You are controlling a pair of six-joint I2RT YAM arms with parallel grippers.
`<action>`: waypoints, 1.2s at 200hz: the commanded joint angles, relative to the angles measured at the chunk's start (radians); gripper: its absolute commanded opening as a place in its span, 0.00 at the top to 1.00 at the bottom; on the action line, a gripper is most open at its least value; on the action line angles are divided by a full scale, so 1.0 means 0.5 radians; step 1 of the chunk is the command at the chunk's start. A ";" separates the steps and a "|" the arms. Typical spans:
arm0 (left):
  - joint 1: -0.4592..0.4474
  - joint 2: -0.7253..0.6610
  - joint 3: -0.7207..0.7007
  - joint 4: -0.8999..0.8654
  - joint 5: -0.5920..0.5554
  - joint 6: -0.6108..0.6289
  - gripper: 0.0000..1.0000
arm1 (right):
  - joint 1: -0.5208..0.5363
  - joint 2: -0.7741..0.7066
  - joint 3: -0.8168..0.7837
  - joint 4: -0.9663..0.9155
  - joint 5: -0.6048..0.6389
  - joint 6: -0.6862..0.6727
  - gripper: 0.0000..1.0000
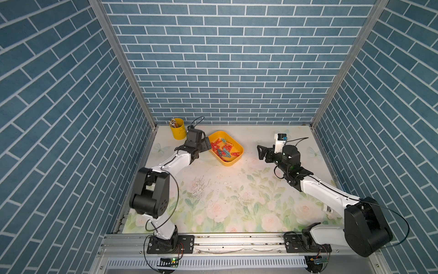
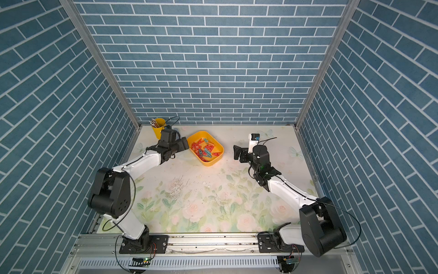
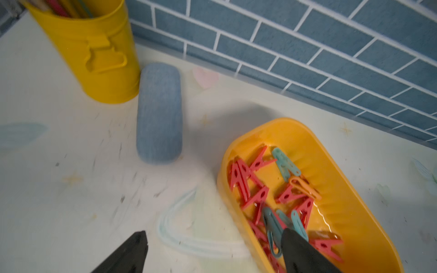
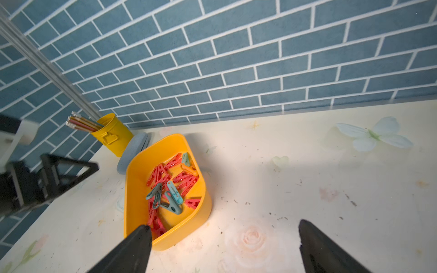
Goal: Take the clothespins out of the storage box
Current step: Adjust the storage box at the center of the board.
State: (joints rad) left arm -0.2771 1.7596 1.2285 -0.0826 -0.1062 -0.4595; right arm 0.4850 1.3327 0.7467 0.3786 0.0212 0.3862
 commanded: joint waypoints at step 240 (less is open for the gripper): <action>-0.142 0.356 0.154 -0.443 0.148 0.221 0.30 | 0.146 1.497 1.343 -1.028 0.473 0.148 0.01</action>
State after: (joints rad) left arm -0.3180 1.9968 1.3628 -0.3096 -0.0715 -0.3000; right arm 0.5911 2.0537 1.3964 -0.0757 0.2108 0.4969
